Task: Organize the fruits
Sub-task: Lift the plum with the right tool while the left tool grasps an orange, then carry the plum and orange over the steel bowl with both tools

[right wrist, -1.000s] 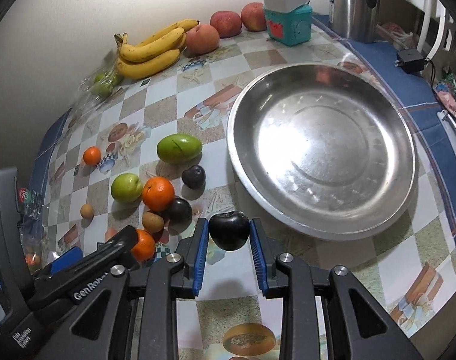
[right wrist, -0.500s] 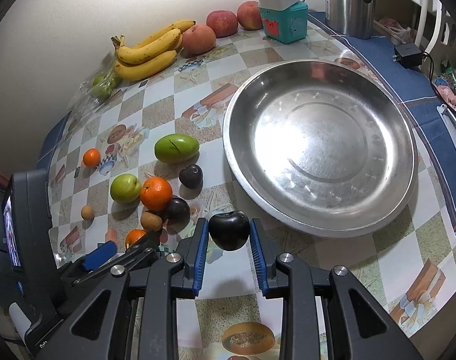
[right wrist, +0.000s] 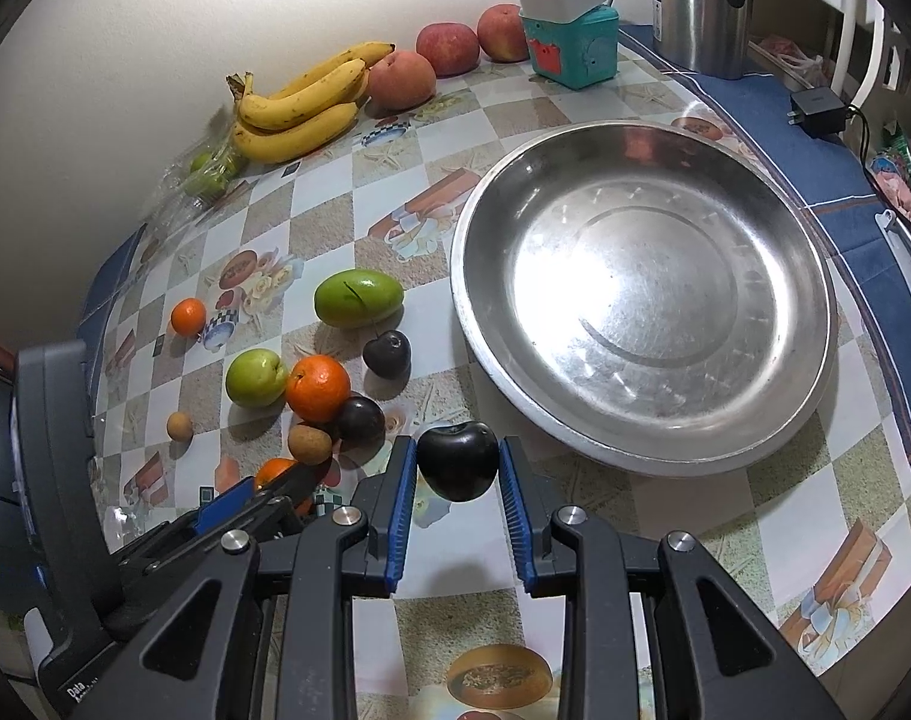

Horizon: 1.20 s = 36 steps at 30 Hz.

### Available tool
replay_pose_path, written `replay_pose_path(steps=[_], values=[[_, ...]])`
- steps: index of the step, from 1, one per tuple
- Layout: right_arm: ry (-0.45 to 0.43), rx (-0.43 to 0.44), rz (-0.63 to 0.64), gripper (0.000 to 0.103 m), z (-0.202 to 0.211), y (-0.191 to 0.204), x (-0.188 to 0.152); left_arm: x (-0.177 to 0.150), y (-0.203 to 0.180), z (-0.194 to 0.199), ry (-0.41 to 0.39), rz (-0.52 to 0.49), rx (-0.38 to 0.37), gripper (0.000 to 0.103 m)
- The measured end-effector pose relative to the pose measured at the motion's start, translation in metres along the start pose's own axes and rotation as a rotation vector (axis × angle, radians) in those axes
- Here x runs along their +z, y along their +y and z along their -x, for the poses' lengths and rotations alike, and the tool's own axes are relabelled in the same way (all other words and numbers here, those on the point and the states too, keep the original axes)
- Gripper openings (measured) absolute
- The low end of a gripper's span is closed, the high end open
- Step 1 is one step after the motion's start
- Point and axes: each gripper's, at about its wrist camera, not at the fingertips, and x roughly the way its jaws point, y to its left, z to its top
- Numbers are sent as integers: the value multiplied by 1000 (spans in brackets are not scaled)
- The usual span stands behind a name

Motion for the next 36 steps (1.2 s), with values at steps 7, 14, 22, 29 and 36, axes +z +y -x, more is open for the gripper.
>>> replay_pose_path(steps=[7, 14, 22, 29, 36], values=[[-14, -3, -9, 29, 0, 1, 8, 6, 1, 20, -71, 3, 11, 39], [-43, -23, -31, 29, 1, -1, 28, 26, -8, 39, -128, -1, 14, 39], [-72, -40, -98, 29, 3, -17, 53, 49, -39, 43, -153, -38, -6, 39], [-76, -44, -162, 29, -2, -34, 68, 63, -77, 40, -153, -84, -47, 39], [-73, -73, -234, 29, -10, -62, 85, 76, -108, 29, -137, -132, -77, 39]])
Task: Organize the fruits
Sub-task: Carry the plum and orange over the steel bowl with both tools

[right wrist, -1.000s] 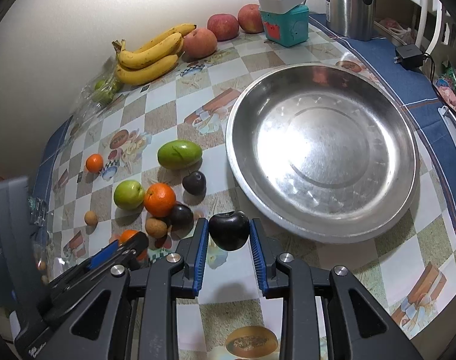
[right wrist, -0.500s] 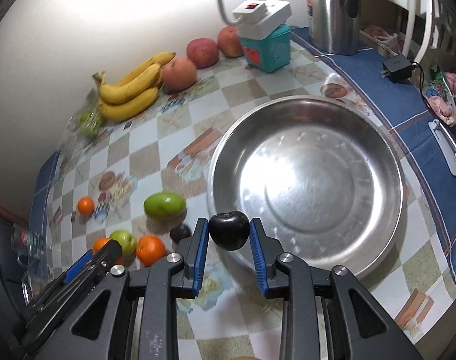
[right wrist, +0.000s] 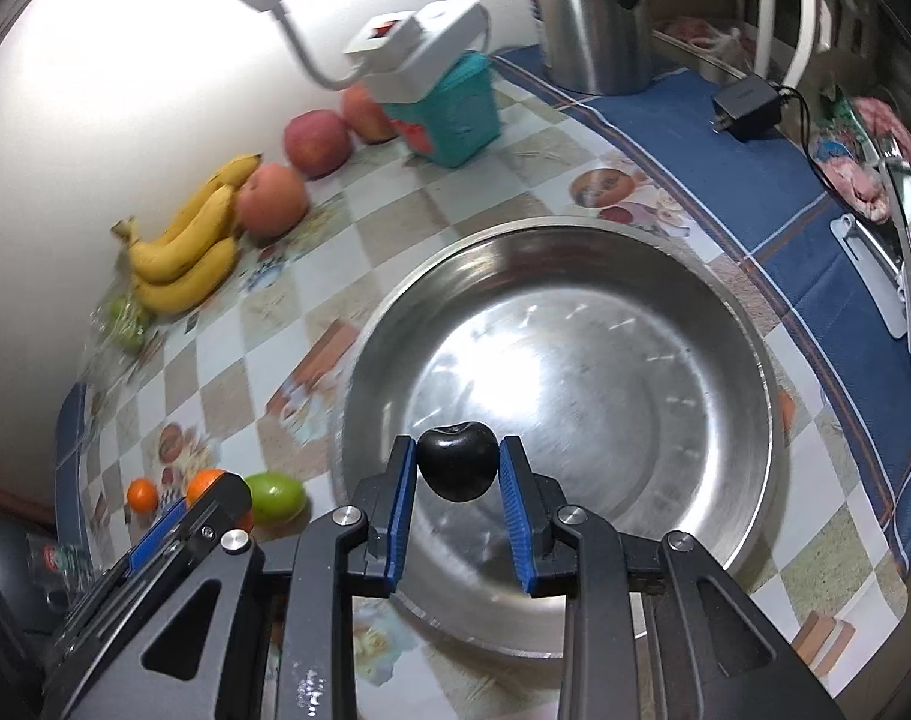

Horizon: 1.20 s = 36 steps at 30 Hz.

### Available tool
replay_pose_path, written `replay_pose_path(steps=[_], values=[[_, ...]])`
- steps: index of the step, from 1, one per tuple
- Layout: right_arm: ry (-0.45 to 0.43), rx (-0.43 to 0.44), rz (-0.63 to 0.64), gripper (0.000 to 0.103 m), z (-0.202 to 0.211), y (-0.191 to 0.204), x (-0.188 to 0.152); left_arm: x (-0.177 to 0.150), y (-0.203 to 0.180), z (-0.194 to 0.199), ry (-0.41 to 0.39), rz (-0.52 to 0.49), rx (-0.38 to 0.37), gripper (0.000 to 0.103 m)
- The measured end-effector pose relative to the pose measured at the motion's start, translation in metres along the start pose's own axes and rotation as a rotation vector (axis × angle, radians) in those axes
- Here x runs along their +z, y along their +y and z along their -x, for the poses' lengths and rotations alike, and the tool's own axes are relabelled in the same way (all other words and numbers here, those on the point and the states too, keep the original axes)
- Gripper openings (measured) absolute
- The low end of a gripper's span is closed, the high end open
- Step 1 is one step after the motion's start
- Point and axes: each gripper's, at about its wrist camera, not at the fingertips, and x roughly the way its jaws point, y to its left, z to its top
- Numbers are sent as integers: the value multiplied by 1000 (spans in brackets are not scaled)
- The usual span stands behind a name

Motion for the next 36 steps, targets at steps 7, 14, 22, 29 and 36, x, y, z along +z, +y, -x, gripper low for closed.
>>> replay_pose_path(steps=[7, 14, 22, 29, 36], values=[[-4, -36, -46, 29, -5, -21, 14, 4, -21, -17, 18, -23, -61, 39], [10, -61, -89, 29, -7, -38, 13, -7, -35, -32, 50, -53, -87, 39], [55, -83, -123, 29, -19, -52, 9, -17, -41, -52, 102, -63, -123, 39], [78, -88, -134, 30, -25, -55, 6, -18, -40, -58, 129, -45, -146, 39], [90, -100, -140, 30, -28, -55, 7, -20, -40, -59, 142, -39, -148, 41]])
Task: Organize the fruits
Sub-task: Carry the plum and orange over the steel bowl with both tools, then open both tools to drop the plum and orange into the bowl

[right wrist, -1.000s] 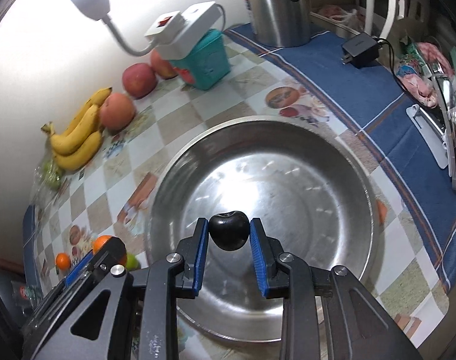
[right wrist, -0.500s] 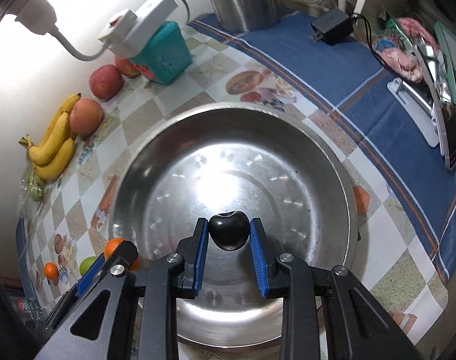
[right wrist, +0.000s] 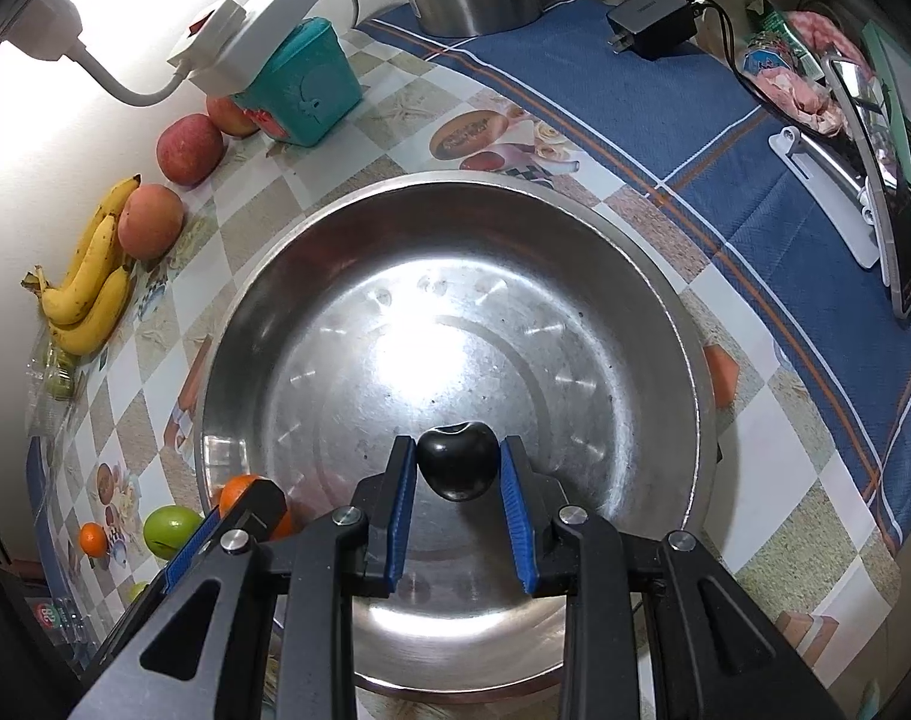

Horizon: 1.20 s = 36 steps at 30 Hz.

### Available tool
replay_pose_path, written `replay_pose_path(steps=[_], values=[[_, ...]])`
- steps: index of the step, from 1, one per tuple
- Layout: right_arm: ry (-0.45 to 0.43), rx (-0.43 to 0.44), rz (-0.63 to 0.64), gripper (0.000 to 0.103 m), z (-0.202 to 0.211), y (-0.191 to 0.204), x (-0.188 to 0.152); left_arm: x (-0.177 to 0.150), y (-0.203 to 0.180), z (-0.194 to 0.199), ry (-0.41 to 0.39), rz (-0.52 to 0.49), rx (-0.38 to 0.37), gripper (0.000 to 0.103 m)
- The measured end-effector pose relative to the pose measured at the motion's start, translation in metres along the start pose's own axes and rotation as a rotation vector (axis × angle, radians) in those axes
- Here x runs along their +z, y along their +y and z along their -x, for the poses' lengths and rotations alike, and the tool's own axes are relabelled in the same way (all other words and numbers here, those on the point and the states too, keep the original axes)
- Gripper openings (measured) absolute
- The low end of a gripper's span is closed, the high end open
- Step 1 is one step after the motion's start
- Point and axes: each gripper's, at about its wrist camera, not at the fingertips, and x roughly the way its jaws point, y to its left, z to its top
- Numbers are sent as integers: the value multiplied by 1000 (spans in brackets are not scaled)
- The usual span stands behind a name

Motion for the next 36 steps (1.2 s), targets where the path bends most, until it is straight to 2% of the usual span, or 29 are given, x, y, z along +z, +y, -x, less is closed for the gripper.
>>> replay_pose_path(steps=[8, 20, 31, 34, 36], values=[[-8, -7, 5, 30, 4, 2, 0, 1, 1, 2, 3, 14, -11, 42], [-66, 18, 5, 30, 27, -1, 5, 5, 0, 21, -30, 7, -26, 58], [-98, 18, 24, 31, 42, 0, 3, 6, 30, 36, -50, 61, 97, 63], [-90, 17, 34, 42, 40, 1, 1, 5, 41, 38, -49, 79, 146, 65], [-89, 12, 46, 43, 41, 3, -1, 4, 48, 39, -48, 95, 170, 67]])
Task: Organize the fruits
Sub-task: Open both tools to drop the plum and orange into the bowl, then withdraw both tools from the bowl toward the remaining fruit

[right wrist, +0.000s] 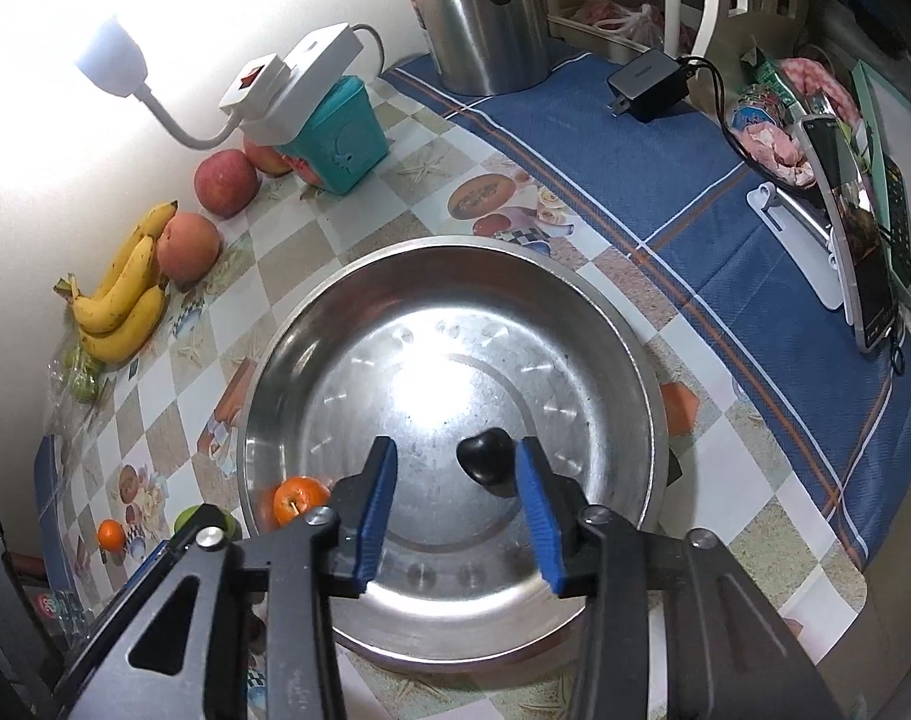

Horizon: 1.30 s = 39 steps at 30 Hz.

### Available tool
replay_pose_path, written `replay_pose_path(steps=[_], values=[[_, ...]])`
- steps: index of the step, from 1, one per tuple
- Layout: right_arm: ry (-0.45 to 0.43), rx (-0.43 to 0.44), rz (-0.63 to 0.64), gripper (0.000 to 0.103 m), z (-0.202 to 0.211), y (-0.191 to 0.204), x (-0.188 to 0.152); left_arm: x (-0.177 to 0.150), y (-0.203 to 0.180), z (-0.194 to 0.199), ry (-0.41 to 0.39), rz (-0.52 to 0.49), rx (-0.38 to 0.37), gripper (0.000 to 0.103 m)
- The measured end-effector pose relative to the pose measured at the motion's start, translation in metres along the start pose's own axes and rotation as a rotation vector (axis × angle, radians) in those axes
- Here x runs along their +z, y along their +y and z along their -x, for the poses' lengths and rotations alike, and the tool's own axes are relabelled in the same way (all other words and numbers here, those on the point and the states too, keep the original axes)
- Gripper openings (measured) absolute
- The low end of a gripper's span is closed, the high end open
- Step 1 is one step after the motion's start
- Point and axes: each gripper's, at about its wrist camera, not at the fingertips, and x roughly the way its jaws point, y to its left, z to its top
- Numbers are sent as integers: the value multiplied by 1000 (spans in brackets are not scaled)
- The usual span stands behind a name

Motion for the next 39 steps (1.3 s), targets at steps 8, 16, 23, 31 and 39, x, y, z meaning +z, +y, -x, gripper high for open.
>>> replay_pose_path(steps=[8, 16, 23, 31, 39], values=[[30, -4, 40, 63, -6, 8, -5, -3, 13, -8, 33, 54, 30, 83], [25, -27, 86, 79, -8, 12, -6, -6, 20, -13, 46, 72, 66, 91], [29, -40, 115, 81, -11, 15, -8, -7, 23, -16, 47, 71, 99, 103], [27, -53, 141, 95, -15, 18, -10, -8, 29, -18, 42, 86, 130, 103], [15, -70, 150, 102, -14, 19, -11, -7, 34, -15, -1, 82, 151, 103]])
